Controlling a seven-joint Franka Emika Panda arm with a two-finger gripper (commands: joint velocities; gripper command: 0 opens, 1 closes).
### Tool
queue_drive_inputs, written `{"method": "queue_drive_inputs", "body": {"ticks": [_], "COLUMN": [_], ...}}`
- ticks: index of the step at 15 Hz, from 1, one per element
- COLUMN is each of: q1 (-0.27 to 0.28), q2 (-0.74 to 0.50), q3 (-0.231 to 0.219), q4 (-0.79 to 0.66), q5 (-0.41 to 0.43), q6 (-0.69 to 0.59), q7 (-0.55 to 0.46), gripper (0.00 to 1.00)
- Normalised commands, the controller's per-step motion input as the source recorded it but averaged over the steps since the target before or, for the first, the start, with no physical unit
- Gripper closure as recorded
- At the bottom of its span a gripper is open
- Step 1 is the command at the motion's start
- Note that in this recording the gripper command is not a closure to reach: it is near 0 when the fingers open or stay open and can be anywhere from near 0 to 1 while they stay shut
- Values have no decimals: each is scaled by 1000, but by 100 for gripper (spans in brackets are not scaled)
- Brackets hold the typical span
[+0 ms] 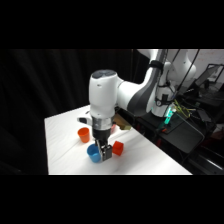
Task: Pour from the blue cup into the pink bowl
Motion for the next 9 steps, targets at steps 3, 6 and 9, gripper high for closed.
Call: {"method": "queue_drive_inputs", "body": {"ticks": [3, 6, 9], "q1": [187, 141, 96], "q2": [308, 274, 199], "q3": [-209, -138, -87], "q4": [304, 284, 223], "q5": [-103, -35, 28], "q6": [153, 89, 36], "q7": [248, 166, 95], "gripper": [0, 0, 0]}}
